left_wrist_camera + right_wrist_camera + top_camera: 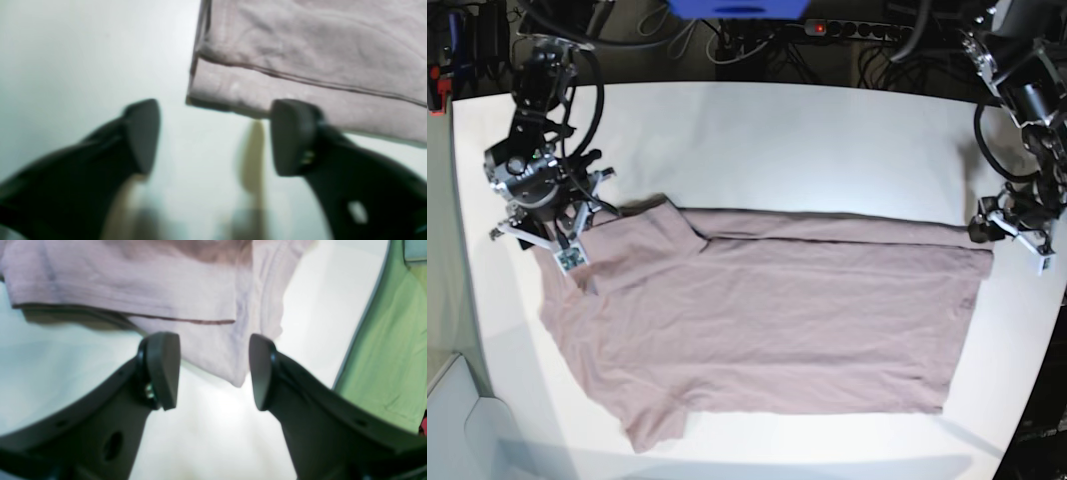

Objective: Layout the t-shirt on the table in an organized manner, then fold the t-shirt properly
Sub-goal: 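Regrasp the folded shirt edge with both grippers, then lift the shirt edge with both grippers above the table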

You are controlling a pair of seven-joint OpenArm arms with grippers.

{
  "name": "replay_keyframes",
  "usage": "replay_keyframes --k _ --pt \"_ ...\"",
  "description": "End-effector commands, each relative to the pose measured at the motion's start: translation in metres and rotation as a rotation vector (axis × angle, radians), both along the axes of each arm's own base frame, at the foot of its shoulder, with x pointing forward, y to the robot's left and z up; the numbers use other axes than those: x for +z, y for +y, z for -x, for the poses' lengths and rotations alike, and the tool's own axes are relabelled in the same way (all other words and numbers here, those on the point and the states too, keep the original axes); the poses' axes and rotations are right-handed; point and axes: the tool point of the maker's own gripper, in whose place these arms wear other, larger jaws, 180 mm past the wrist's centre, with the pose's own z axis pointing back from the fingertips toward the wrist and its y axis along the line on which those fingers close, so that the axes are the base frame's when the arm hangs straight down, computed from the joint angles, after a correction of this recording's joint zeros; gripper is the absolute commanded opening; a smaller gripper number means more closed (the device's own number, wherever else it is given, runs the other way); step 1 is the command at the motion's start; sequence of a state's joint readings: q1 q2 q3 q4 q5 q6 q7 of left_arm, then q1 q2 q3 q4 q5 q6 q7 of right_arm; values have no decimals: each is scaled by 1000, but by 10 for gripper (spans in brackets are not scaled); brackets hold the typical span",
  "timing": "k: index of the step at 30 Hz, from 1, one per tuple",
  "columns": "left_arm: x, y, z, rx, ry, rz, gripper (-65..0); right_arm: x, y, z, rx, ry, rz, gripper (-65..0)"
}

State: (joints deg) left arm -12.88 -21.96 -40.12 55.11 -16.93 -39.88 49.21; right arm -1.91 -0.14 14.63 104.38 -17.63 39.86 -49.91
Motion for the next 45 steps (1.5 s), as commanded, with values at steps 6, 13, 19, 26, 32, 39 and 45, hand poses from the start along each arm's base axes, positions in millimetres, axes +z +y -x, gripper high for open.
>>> replay_keyframes --k 6,13,19,26,32,39,45 --pt "23 0 -24 -24 -102 -29 -329 12 0 -8 6 -42 4 -315" --pt "23 1 -24 -20 -106 -28 -323 9 0 -5 7 -35 3 -315" --pt "24 2 -24 -18 -112 -28 -325 8 0 -3 8 -33 2 -315" --pt "14 -1 -20 -11 -88 -3 -478 7 -2 -2 6 -26 9 -315" --pt "13 -2 -23 -7 -88 8 -521 7 -30 4 -82 -28 10 -312" --pt "16 0 -24 -5 -95 5 -647 -11 -53 12 -118 34 22 -310" --pt "16 -1 -24 -6 -93 6 -648 -21 -56 9 -120 60 12 -308"
